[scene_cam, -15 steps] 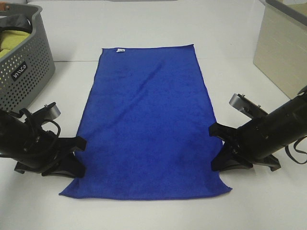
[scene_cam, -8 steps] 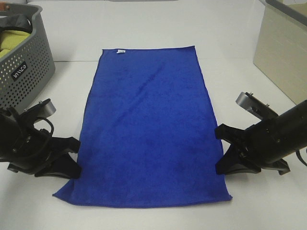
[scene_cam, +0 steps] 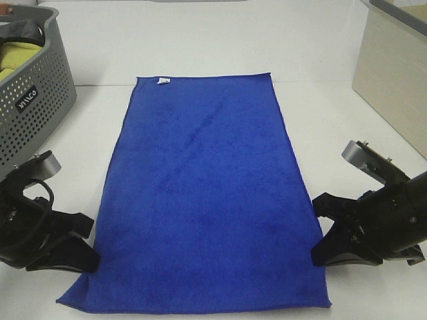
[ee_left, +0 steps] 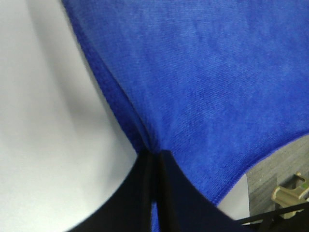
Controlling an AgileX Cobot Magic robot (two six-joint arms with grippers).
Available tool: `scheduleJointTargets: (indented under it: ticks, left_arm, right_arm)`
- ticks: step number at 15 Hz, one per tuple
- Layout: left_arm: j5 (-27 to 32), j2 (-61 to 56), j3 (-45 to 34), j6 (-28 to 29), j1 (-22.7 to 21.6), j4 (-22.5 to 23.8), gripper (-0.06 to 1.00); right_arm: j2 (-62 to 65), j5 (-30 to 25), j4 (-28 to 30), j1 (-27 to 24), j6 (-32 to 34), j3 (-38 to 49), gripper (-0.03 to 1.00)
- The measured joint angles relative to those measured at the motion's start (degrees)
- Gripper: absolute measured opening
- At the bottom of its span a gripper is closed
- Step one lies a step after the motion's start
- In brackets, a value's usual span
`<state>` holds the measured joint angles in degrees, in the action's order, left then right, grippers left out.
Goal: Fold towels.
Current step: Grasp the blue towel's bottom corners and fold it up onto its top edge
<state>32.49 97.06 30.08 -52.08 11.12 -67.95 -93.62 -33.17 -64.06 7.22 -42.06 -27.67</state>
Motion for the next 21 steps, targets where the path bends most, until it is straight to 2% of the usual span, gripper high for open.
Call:
scheduleJointTargets:
  ticks: [6,10,12,15,16,17,21]
  left_arm:
    - [1.9,-3.8,-6.8,0.2,0.0,1.5,0.01]
    - [1.3,-5.0,-6.8,0.2,0.0,0.8,0.01]
    - [0.8,-5.0,-3.7,0.6,0.0,0.8,0.01]
    - [-0.8,-4.8,3.7,4.3,0.0,0.9,0.01]
    - [-0.8,-4.8,3.7,4.3,0.0,0.9,0.01]
    - [-1.3,-3.6,8.3,6.2,0.0,1.9,0.01]
    - [-1.7,7.0,24.5,11.6,-0.1,8.2,0.01]
  right_arm:
    - [0.1,-0.7,-0.1,0.0,-1.8,7.4,0.00]
    - [0.1,0.1,0.1,0.0,-2.5,5.7,0.00]
    - [0.0,-0.3,1.8,0.0,-1.3,1.3,0.00]
    - [-0.3,-1.1,8.4,0.0,5.6,-8.7,0.00]
    - [-0.3,-1.1,8.4,0.0,5.6,-8.7,0.00]
    - [-2.3,-2.1,11.6,0.0,9.1,-15.6,0.00]
    - [-12.2,-5.3,16.9,0.0,14.5,-35.0,0.00]
